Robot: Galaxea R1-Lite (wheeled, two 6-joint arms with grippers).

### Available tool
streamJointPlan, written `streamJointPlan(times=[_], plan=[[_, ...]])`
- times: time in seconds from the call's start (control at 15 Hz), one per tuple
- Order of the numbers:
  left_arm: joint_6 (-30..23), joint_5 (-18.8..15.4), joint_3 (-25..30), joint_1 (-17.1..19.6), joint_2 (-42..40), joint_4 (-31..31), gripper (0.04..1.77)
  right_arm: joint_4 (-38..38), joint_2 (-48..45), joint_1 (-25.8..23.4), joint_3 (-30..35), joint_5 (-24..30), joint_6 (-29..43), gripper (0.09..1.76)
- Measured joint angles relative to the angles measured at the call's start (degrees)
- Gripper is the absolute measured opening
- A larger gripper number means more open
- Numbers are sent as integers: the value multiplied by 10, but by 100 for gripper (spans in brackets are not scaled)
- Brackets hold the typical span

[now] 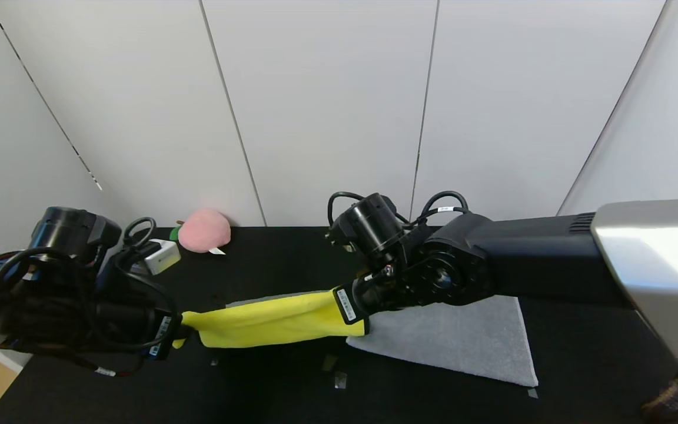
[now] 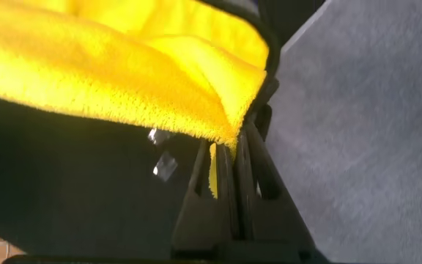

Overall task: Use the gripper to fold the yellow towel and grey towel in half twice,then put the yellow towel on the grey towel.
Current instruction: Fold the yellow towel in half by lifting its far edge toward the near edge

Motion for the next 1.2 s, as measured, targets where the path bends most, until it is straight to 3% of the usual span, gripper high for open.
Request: streamJointPlan(times=[0.33,0.93,1.2], plan=[[-24,6,-19,17,69,-42,11,-3,62,-19,-83,-1,-15,14],[-81,19,-58,22,185,-128,14,-87,122,-34,-93,0,-21,17],[-82,22,-53,22,192,-133,78,-89,127,-33,-93,0,-19,79]])
